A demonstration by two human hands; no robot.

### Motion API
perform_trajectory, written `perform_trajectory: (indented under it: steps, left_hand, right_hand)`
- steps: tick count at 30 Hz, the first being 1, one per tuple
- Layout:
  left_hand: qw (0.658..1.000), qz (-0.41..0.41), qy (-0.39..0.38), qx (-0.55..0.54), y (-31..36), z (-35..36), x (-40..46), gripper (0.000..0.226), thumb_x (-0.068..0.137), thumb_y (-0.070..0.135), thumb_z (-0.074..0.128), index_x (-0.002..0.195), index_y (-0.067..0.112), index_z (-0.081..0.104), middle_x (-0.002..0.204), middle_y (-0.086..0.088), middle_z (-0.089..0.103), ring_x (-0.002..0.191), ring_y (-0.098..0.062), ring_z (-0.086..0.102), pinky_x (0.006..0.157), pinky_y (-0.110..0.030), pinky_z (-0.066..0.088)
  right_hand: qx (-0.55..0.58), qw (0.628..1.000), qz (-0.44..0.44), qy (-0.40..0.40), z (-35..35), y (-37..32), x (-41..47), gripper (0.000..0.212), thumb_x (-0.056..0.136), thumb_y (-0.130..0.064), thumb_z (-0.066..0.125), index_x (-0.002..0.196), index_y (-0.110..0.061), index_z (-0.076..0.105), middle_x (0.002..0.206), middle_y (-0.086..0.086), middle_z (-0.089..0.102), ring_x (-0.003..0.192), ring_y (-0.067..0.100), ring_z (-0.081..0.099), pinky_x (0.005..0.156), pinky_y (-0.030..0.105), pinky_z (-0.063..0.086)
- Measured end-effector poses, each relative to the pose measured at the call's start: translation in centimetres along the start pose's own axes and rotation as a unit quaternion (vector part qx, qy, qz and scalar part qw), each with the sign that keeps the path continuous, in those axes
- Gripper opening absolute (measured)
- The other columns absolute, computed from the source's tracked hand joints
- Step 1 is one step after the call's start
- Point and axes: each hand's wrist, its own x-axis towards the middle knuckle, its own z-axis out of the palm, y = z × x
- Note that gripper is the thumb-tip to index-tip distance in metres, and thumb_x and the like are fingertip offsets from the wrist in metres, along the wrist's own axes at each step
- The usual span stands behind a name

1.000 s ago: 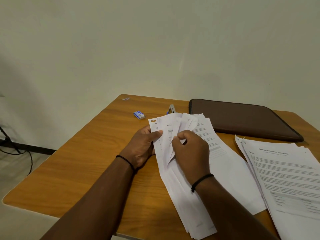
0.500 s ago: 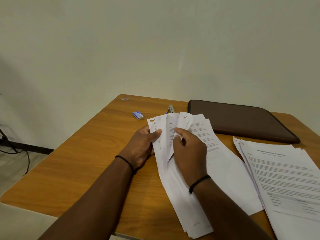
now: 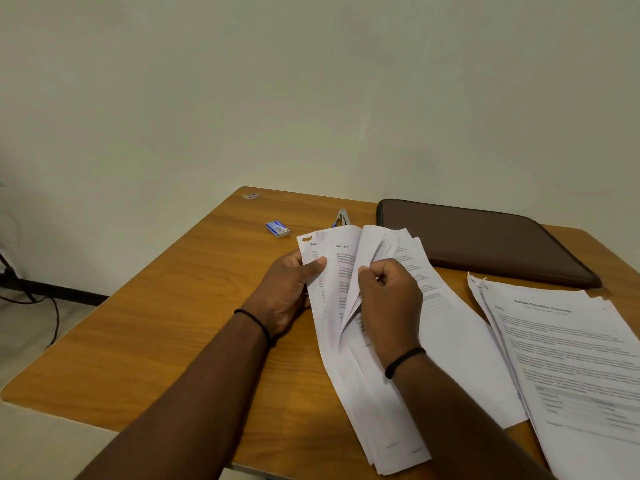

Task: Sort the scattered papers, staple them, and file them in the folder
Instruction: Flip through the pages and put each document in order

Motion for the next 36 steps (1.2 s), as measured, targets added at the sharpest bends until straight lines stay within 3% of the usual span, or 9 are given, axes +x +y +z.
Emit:
perform_trajectory:
  steps: [5,9,14,17,19,22,26,29,36]
  left_hand:
    - [1.000,0.001,-0.002,-0.007,0.0,0.0,0.0,0.029,0.101,0.015,0.055,0.129,0.019,0.060,0.114,-0.005,0.074,0.097,-0.027,0.074,0.078,-0.043,0.061]
    - [1.000,0.002,0.003,-0.009,0.1,0.0,0.0,0.028,0.101,0.014,0.055,0.128,0.017,0.061,0.112,-0.005,0.075,0.092,-0.024,0.074,0.074,-0.040,0.061]
    - [1.000,0.004,0.014,-0.009,-0.1,0.1,0.0,0.029,0.100,0.014,0.056,0.128,0.017,0.061,0.110,-0.005,0.075,0.092,-0.025,0.074,0.080,-0.044,0.061]
    - [0.998,0.042,0.035,0.005,-0.2,0.6,0.0,0.034,0.098,0.009,0.058,0.130,0.021,0.057,0.116,-0.005,0.072,0.091,-0.022,0.074,0.076,-0.038,0.062]
    - [0.990,0.103,0.071,0.065,-0.5,1.0,0.0,0.053,0.094,0.001,0.062,0.136,0.030,0.046,0.123,0.003,0.063,0.094,-0.014,0.070,0.070,-0.026,0.059]
    - [0.955,0.201,0.082,0.201,-1.0,1.3,0.2,0.092,0.082,-0.001,0.075,0.149,0.040,0.027,0.125,0.032,0.039,0.104,0.017,0.052,0.070,-0.012,0.053]
    - [0.940,0.235,0.070,0.237,-1.0,1.6,0.1,0.093,0.078,0.006,0.082,0.146,0.041,0.029,0.127,0.043,0.028,0.102,0.036,0.036,0.074,-0.001,0.045]
    - [0.938,0.242,0.071,0.240,-1.1,1.7,0.1,0.083,0.079,0.011,0.082,0.141,0.041,0.036,0.126,0.042,0.033,0.107,0.032,0.036,0.081,-0.002,0.046]
    - [0.951,0.231,0.075,0.193,-1.3,1.5,-0.1,0.062,0.082,0.016,0.080,0.132,0.029,0.044,0.121,0.024,0.047,0.109,0.001,0.055,0.081,-0.020,0.057]
  right_hand:
    - [-0.001,1.000,-0.004,-0.006,0.0,0.0,0.0,0.012,0.094,-0.029,0.065,0.088,-0.019,0.063,0.087,-0.011,0.066,0.067,0.001,0.062,0.050,0.005,0.043]
    - [0.009,1.000,-0.004,-0.012,0.2,0.2,0.2,0.015,0.093,-0.030,0.067,0.086,-0.017,0.064,0.080,-0.009,0.065,0.070,0.007,0.064,0.058,0.007,0.044]
    - [0.025,1.000,-0.011,-0.012,0.4,0.5,0.3,0.021,0.092,-0.032,0.068,0.083,-0.013,0.066,0.080,-0.003,0.069,0.073,0.012,0.065,0.066,0.019,0.053]
    - [0.020,1.000,-0.001,-0.014,0.3,0.5,0.4,0.020,0.093,-0.031,0.067,0.084,-0.013,0.065,0.081,-0.004,0.069,0.071,0.010,0.065,0.063,0.015,0.050]
    - [0.019,1.000,0.008,-0.011,0.4,0.4,0.4,0.020,0.094,-0.031,0.065,0.084,-0.014,0.064,0.080,-0.004,0.068,0.068,0.008,0.064,0.058,0.010,0.046]
    - [0.018,1.000,0.022,0.006,0.5,0.4,0.5,0.019,0.096,-0.030,0.062,0.084,-0.015,0.061,0.077,-0.004,0.064,0.065,0.008,0.062,0.054,0.009,0.041]
    - [0.010,1.000,0.025,0.015,0.4,0.6,0.6,0.019,0.097,-0.029,0.061,0.084,-0.014,0.060,0.075,-0.003,0.062,0.064,0.009,0.060,0.052,0.010,0.039]
    - [0.010,1.000,0.023,0.014,0.4,0.6,0.7,0.019,0.097,-0.028,0.061,0.085,-0.014,0.061,0.075,-0.002,0.063,0.065,0.010,0.061,0.053,0.012,0.040]
    - [0.008,1.000,0.022,0.005,0.3,0.6,0.5,0.019,0.097,-0.030,0.061,0.086,-0.014,0.061,0.076,-0.004,0.064,0.066,0.009,0.063,0.052,0.009,0.041]
